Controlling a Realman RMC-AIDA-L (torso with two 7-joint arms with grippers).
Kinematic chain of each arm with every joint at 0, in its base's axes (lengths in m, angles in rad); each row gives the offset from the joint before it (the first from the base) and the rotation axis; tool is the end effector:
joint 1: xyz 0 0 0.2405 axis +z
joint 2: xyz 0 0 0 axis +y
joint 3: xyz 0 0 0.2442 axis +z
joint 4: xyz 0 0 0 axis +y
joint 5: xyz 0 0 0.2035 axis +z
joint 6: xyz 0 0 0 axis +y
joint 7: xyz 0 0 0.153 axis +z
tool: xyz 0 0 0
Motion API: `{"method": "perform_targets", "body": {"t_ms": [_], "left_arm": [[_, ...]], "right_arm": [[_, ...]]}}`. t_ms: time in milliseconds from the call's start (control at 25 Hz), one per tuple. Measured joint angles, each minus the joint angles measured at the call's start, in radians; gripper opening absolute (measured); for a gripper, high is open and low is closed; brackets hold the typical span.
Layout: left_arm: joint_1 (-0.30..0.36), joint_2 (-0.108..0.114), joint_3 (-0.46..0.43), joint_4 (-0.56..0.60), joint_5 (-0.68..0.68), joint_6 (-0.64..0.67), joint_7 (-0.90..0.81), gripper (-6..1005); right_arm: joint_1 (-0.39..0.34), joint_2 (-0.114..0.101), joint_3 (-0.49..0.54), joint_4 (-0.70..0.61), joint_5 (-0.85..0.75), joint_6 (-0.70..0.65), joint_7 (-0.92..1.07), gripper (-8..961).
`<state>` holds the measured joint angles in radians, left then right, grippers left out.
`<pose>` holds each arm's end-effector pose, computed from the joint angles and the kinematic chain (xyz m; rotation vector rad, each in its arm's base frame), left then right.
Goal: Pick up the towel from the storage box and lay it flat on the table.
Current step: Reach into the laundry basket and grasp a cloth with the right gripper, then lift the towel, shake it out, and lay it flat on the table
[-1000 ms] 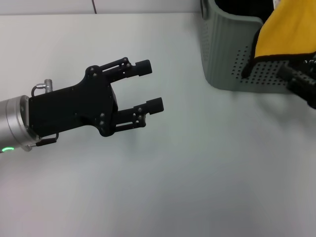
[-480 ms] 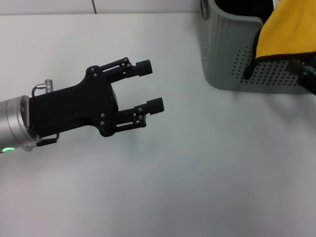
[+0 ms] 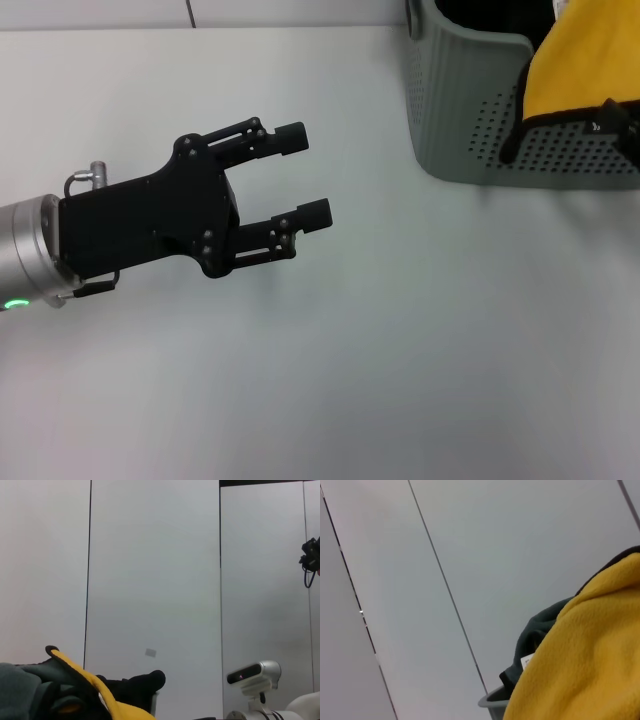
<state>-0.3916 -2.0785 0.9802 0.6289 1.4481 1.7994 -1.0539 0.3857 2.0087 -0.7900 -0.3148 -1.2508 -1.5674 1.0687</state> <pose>-0.2046 0.2761 0.0088 -2.6229 -0.1194 -1.2799 0.2772 0.3064 0.0370 -2.1028 0.6466 1.2363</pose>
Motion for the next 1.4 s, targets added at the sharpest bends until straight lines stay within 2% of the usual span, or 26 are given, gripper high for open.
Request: {"method": "perform_targets", "body": {"t_ms": [320,640,720,960,1040,1280,1400], "left_arm": [[-0.001,0.000,-0.003,0.000,0.000,0.000,0.001,737],[-0.001,0.000,-0.008,0.000,0.000,-0.001,0.001,737],[-0.001,0.000,-0.008,0.000,0.000,-0.002,0.002,737],[-0.001,-0.002,-0.008,0.000,0.000,-0.002,0.002,737],[-0.001,-0.004,-0.008,0.000,0.000,-0.002,0.002,737],[0.003,-0.007,-0.008,0.000,0.000,-0.001,0.002,736],[0.007,-0.008,-0.008,0.000,0.000,0.001,0.002,736]], "right_arm": [[-0.008,0.010,0.000,0.030,0.087,0.001,-0.037,287],[-0.006,0.012,-0.005,0.042,0.098,-0.007,-0.074,56],[-0.003,0.011,-0.014,0.042,0.096,-0.021,-0.073,36],[0.007,0.008,-0.131,-0.012,0.088,-0.127,-0.076,6],[0.025,0.008,-0.248,-0.088,0.087,-0.169,-0.072,6],[0.100,-0.005,-0.452,-0.206,0.038,-0.255,-0.059,8],[0.133,-0.010,-0.474,-0.253,-0.032,-0.361,-0.050,9]]}}
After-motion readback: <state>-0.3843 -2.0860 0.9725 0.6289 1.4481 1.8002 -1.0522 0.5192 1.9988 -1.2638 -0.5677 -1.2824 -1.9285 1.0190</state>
